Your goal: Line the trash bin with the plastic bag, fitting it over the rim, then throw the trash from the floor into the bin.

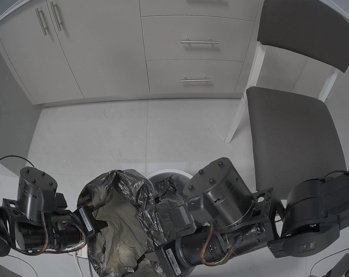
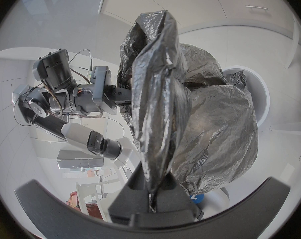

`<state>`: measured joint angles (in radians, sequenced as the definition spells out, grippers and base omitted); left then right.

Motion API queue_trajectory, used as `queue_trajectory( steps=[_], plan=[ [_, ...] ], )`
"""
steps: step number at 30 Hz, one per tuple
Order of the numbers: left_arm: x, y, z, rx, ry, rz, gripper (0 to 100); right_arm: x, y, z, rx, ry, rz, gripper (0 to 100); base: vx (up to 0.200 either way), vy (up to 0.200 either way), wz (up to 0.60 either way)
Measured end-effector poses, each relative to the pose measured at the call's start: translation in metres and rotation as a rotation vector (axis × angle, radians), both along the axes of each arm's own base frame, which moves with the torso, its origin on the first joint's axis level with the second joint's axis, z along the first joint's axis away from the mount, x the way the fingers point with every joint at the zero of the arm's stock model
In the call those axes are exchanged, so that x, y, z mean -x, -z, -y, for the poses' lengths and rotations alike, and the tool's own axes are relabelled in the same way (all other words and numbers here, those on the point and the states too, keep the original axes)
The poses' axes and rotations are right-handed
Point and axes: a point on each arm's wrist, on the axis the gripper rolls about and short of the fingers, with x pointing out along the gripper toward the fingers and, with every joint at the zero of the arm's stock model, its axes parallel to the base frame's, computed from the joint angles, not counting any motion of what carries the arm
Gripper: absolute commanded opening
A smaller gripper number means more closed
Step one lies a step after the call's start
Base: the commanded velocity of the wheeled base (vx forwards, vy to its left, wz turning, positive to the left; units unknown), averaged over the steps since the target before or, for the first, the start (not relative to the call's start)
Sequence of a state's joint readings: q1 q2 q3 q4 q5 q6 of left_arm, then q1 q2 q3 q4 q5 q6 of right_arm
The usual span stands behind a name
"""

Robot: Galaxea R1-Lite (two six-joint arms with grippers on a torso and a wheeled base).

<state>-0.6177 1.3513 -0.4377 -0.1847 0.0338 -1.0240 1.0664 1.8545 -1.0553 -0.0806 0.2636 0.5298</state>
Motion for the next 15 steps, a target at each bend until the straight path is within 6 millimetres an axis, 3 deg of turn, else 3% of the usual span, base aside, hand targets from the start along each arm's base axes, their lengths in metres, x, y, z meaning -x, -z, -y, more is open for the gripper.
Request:
queue_trajectory(
  steps=[9, 15],
  plan=[
    [-0.022, 0.010, 0.002, -0.031, -0.011, 0.037, 0, -0.015, 0.011, -0.009, 0.001, 0.081, 0.008, 0, 0.000, 0.000, 0.00],
    [-0.042, 0.018, 0.008, -0.041, -0.017, 0.076, 0, -0.040, 0.016, -0.005, 0.016, 0.170, 0.025, 0, 0.000, 0.000, 0.00]
  ],
)
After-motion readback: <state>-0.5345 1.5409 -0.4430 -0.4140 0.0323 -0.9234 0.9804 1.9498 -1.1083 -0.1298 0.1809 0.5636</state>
